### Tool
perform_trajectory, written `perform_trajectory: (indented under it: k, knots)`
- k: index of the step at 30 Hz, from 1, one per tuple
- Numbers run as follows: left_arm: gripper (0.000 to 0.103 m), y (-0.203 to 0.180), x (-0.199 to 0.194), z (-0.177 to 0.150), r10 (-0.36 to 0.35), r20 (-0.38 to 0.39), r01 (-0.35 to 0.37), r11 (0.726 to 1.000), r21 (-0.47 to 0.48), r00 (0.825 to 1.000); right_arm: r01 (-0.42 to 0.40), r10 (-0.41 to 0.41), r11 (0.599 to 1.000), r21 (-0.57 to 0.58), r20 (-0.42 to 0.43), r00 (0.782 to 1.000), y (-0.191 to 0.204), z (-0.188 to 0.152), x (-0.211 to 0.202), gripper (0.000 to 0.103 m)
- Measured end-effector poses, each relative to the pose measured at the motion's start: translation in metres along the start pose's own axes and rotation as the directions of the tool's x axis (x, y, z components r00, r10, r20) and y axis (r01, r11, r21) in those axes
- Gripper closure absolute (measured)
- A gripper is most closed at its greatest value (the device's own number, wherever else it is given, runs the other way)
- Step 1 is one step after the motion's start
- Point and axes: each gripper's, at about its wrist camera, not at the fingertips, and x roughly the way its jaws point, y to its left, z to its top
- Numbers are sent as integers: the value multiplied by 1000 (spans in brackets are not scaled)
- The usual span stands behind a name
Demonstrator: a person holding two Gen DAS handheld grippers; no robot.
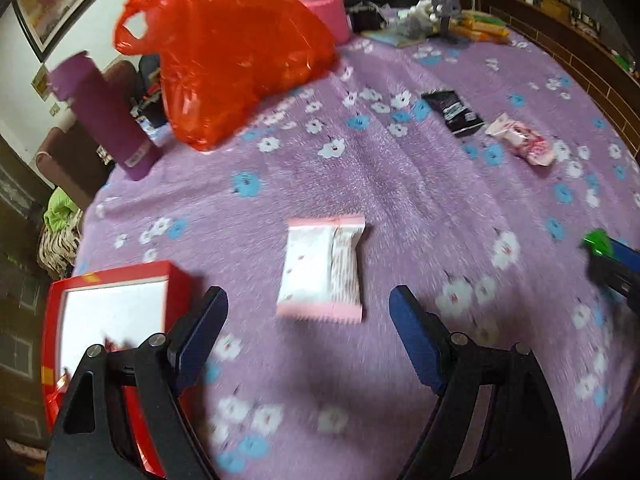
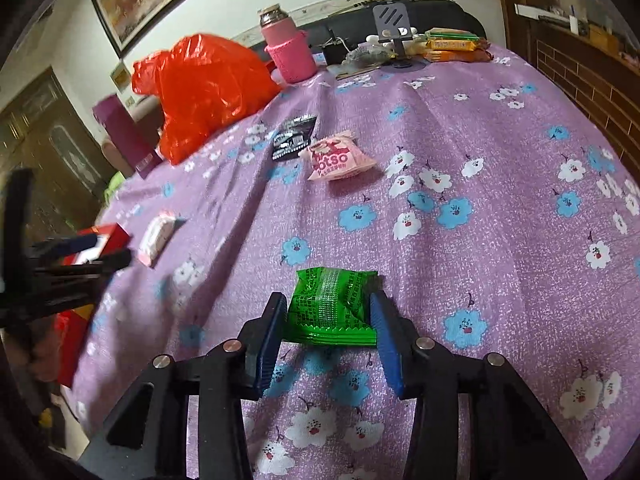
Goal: Organize snacks
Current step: 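Lower the left tool onto the white-pink pastry packet and close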
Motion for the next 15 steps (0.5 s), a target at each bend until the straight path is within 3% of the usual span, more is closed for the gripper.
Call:
perform_trajectory:
  k: [4, 8, 12, 15]
  knots:
    - [19, 1, 20, 2, -34, -43, 32, 999, -36, 999, -82, 81, 994, 67, 14, 997, -14, -1, -2, 58]
    - [20, 3, 23, 3, -83, -14, 82, 994, -67, 996, -105, 103, 991, 84, 18, 994, -16, 0, -2, 58]
    - [50, 10, 24, 1, -200, 17, 201, 974, -105, 980, -125, 124, 987, 100, 23, 992, -19, 0, -2, 57]
    - [54, 8, 23, 0, -201, 28, 203, 974, -96, 979, -130, 128, 986, 104, 24, 991, -20, 0, -2, 57]
